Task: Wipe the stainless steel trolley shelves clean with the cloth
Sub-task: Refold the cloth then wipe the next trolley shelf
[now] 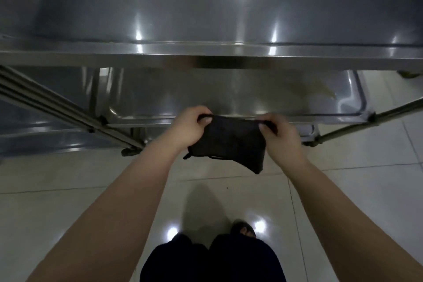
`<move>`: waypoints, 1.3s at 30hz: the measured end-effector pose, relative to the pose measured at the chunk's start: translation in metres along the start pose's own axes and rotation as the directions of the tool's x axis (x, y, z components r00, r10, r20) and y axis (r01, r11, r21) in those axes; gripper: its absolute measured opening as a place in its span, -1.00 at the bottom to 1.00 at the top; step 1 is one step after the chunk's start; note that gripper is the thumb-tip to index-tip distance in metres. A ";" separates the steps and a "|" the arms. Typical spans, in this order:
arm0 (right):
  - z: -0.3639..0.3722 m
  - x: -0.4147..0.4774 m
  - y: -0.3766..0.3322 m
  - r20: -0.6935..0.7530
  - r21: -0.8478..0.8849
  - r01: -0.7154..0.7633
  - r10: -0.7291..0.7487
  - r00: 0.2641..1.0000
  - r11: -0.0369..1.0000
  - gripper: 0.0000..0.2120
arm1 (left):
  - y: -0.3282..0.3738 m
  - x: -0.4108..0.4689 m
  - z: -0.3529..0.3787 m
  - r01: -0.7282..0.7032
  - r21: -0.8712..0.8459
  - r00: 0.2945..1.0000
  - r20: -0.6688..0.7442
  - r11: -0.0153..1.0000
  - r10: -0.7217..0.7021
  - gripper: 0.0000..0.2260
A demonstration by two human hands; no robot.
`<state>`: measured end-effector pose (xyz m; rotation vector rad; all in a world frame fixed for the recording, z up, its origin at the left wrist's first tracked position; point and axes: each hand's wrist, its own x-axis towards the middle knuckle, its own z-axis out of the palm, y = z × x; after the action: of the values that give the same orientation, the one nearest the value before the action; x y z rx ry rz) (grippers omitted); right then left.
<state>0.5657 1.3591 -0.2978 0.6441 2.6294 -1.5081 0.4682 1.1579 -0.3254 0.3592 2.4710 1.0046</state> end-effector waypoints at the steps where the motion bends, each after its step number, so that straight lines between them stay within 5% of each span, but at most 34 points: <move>1: -0.001 0.027 0.006 -0.039 -0.011 0.007 -0.008 0.999 1.000 -0.86 | 0.000 0.023 0.002 -0.042 0.011 0.999 -0.034 0.999 0.042 -0.86; 8: 0.037 0.164 0.057 -0.277 -0.267 0.191 -0.265 0.924 0.945 -0.70 | -0.029 0.145 0.026 -0.117 0.301 0.907 -0.356 0.946 0.225 -0.76; 13: 0.082 0.156 0.075 0.017 -0.432 0.439 -0.480 0.877 0.788 -0.66 | -0.066 0.170 0.041 -0.142 0.504 0.847 -0.384 0.852 0.368 -0.67; 22: 0.098 0.160 0.076 0.320 -0.747 0.339 -0.138 0.937 0.571 -0.39 | -0.086 0.188 0.031 0.036 0.611 0.955 -0.255 0.791 0.154 -0.57; 32: 0.111 0.274 0.050 0.198 -0.803 0.259 -0.170 0.965 0.537 -0.40 | -0.099 0.199 0.034 0.062 0.594 0.944 -0.296 0.802 0.145 -0.55; 39: 0.102 0.191 0.081 0.234 -0.795 0.315 -0.217 0.948 0.518 -0.41 | -0.093 0.200 0.036 0.089 0.611 0.960 -0.264 0.786 0.096 -0.56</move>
<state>0.4047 1.3731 -0.4635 0.0455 2.9673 -0.1239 0.3062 1.1929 -0.4748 0.4429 3.0252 0.2034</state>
